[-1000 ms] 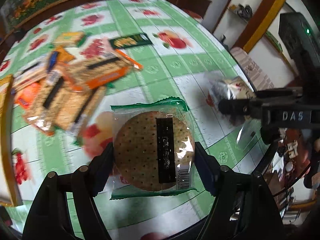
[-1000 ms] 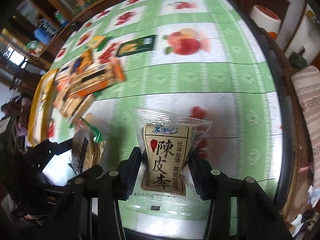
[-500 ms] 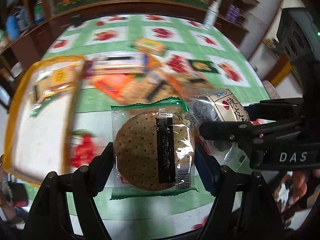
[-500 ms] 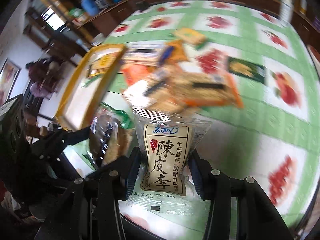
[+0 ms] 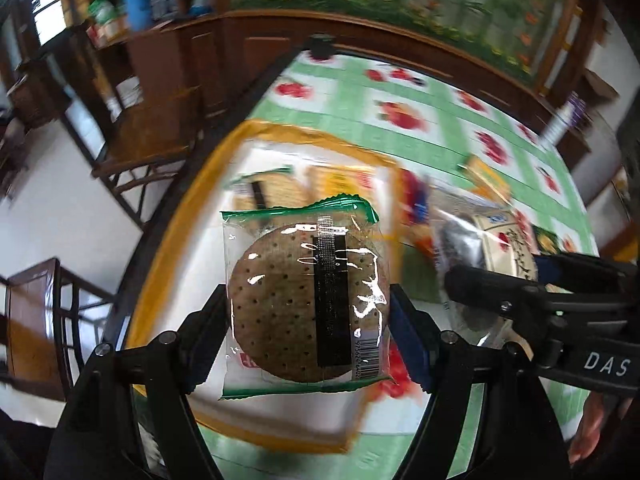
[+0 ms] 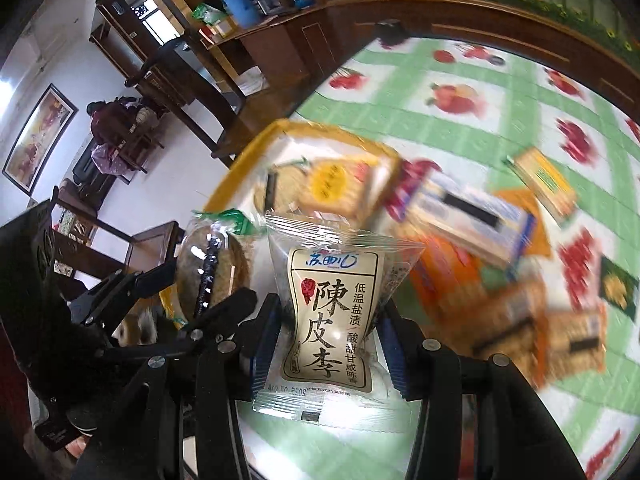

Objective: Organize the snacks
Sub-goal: 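Lift both held packs and carry them over the white tray, then lower both packs into the tray and open both tools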

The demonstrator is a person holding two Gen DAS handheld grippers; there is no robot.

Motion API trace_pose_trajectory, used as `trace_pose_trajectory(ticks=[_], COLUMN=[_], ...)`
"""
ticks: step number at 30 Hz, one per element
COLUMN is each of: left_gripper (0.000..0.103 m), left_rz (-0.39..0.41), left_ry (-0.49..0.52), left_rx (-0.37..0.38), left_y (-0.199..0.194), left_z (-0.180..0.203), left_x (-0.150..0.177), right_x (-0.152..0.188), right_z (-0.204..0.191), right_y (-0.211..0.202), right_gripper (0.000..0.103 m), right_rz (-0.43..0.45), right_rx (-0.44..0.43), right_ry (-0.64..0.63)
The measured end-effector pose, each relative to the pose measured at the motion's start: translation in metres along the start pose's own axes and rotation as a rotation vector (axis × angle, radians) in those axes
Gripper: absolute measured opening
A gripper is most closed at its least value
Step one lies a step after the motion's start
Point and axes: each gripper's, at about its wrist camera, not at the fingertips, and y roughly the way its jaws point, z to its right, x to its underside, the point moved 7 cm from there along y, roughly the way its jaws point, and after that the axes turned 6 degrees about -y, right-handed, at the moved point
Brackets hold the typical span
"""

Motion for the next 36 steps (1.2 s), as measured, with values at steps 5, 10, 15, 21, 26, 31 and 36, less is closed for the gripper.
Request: trace_pose_trajectory(ticks=[5,10,15,21,26,31,36], left_gripper=[0.076,0.076,0.076,0.077,0.077,0.078,0.082], left_rz=[-0.033,-0.056,-0.108,-0.139,-0.152,-0.2,-0.222], left_ry=[-0.06,-0.078,-0.087,-0.085,-0.062,-0.051,-0.047], left_rx=[-0.072,-0.108,-0.12,-0.133,-0.162,-0.21,-0.264], left_y=[0.029,0.042,0.059,0.065,0.068,0.073,0.067], left_z=[-0.03,-0.045,-0.052,-0.055,-0.054,-0.057,-0.058], left_x=[-0.009,-0.011,-0.008,-0.005,-0.004,0.0,-0.001], right_x=[-0.026,-0.038,-0.042,-0.043,-0.042,-0.044,-0.047], right_z=[-0.013,-0.018,-0.018,-0.021,-0.018,-0.017,-0.016], right_y=[0.037,0.069,0.089,0.108,0.117,0.118,0.113], right_gripper=[0.049,0.049,0.049,0.049,0.052,0.055,0.074], right_rz=[-0.016,-0.04,-0.062,-0.089,-0.103,-0.1,-0.089], right_rx=[-0.01,-0.008,-0.004,0.006,0.003,0.014,0.054], right_ry=[0.016,0.035,0.045,0.039,0.051,0.039,0.013])
